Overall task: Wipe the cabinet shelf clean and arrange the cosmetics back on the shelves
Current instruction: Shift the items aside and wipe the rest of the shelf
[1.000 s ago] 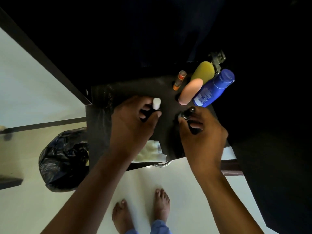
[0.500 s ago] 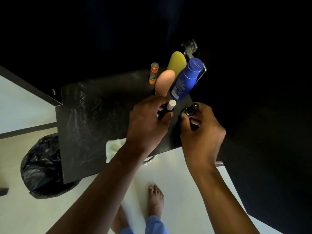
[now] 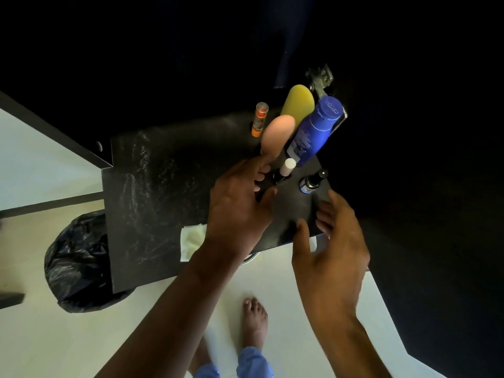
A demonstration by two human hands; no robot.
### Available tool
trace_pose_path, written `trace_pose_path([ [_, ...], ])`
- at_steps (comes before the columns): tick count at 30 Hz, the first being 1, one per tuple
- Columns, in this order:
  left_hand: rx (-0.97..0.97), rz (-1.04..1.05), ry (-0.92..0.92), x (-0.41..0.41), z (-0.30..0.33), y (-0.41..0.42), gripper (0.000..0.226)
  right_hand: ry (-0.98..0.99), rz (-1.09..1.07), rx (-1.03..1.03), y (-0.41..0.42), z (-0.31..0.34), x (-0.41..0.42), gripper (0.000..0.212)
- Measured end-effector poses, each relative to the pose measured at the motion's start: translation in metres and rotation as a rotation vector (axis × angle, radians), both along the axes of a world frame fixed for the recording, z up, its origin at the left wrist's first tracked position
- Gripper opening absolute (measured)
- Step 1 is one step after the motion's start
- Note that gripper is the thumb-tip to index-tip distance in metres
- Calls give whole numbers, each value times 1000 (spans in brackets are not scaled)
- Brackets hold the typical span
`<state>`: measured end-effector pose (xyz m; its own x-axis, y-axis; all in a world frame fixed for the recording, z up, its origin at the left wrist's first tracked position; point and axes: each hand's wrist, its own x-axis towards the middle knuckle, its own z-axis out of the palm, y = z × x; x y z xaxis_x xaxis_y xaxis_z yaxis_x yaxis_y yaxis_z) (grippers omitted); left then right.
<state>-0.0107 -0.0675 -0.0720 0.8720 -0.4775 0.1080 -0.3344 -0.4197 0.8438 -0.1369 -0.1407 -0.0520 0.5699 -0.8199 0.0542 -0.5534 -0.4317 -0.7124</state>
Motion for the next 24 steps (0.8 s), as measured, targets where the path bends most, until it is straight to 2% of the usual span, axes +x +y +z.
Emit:
trace_pose_path([
  [2,0,29,-16,-2,5,16,41,9,47,-83,19,1,-13,45],
  [5,35,58,-4,-5,12,45,35,-70,234,-158,46,-2,-16,26],
  [8,92,88,-9,-5,17,78,31,-123,459,-200,74,-10,-7,29],
  [12,221,139,-97,-5,19,119,27,-39,665,-267,98,-27,4,35],
  [15,293,163,-151,-5,14,135,22,67,680,-315,97,-30,8,48],
  [18,371,135,-165,-8,14,141,28,74,666,-320,89,-28,2,39],
  [21,394,103,-165,-13,18,140,27,55,561,-322,65,-30,-4,33],
  [24,409,104,-178,-16,21,137,30,145,460,-350,34,-28,-9,34],
])
